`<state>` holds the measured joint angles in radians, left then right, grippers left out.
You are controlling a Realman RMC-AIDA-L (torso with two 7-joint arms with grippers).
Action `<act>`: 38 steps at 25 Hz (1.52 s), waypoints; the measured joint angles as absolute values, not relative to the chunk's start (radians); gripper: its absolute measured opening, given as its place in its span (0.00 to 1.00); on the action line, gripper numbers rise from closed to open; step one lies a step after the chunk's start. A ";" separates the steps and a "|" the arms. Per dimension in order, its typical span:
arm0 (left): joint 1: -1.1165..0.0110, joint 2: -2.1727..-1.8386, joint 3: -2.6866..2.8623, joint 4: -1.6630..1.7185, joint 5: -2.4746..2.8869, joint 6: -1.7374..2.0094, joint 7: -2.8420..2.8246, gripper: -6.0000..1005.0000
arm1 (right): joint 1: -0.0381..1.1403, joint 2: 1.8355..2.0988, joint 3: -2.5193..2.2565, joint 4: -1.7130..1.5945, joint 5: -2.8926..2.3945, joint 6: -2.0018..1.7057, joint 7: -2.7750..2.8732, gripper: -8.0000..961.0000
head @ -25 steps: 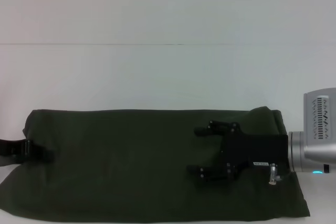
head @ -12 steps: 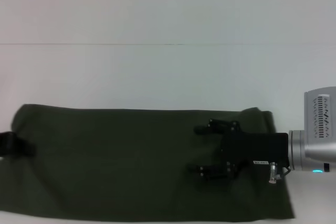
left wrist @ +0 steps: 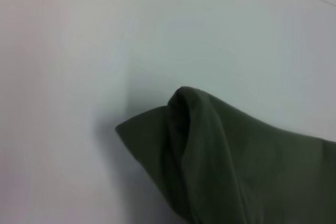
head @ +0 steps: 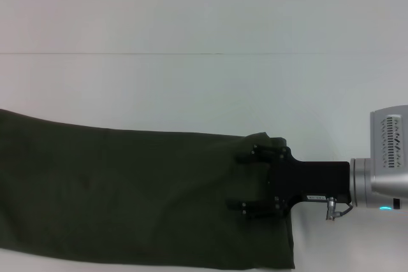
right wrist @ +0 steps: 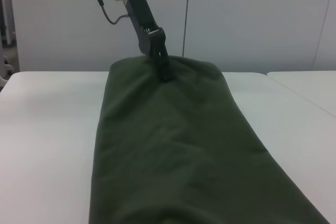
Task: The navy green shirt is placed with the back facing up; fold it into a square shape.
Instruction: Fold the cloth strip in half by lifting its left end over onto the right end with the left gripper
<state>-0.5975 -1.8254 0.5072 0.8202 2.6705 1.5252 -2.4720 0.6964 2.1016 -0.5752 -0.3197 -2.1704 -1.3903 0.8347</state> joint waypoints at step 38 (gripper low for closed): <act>-0.642 -2.141 0.502 0.562 2.155 1.553 -2.654 0.14 | 0.672 2.101 -0.571 -0.282 -2.108 -1.361 0.764 0.94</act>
<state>-0.6415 -2.1411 0.5016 0.5617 2.1553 1.5530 -2.6541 0.6719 2.1013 -0.5706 -0.2818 -2.1076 -1.3610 0.7635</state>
